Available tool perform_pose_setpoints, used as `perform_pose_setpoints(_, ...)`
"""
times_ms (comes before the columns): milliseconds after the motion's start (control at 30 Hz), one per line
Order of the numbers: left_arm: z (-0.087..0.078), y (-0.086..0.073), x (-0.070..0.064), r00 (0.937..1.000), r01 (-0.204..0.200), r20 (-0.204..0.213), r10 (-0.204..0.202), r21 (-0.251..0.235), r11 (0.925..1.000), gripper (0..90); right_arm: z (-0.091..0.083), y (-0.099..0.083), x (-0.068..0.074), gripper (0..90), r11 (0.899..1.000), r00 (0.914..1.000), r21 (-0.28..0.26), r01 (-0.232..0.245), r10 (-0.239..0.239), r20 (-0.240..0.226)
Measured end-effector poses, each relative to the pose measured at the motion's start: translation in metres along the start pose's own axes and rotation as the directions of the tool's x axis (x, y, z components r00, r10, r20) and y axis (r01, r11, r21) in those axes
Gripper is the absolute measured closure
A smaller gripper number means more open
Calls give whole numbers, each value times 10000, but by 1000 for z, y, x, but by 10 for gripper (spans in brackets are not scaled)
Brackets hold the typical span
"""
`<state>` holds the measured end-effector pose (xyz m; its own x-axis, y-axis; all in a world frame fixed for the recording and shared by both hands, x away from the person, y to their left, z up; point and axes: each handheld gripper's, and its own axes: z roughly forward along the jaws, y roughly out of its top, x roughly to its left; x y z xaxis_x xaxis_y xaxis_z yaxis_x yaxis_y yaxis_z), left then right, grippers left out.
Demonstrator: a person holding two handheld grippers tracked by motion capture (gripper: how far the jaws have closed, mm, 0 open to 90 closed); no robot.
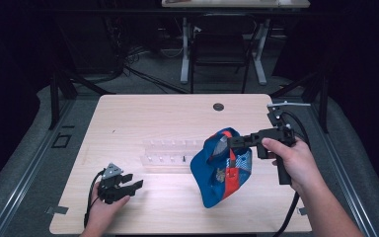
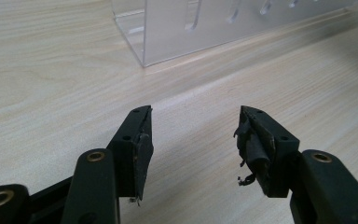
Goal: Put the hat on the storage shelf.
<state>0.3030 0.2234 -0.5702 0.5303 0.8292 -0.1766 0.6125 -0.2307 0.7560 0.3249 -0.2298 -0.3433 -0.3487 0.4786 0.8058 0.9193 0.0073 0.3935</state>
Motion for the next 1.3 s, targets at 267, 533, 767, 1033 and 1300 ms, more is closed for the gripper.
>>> perform_pose_setpoints(267,0,0,0,10000,-10,15,10,30,10000,459,6,9,9,783,9999,9999,-82,58,-59,-102)
perform_pose_setpoints(533,-1,0,0,10000,-58,64,58,20,10000,459,8,18,22,783,9995,9996,-121,292,-293,-26)
perform_pose_setpoints(767,-2,1,-2,9999,-69,82,70,-59,10000,459,15,28,26,783,9995,9996,-188,237,-240,-158)
perform_pose_setpoints(1033,-4,2,-6,9996,-266,123,269,-245,9993,469,25,39,29,783,9993,9994,-300,231,-239,-257)
perform_pose_setpoints(1300,-7,5,-13,9982,-483,342,496,-382,9981,479,31,52,34,783,9987,9994,-459,210,-222,-272)
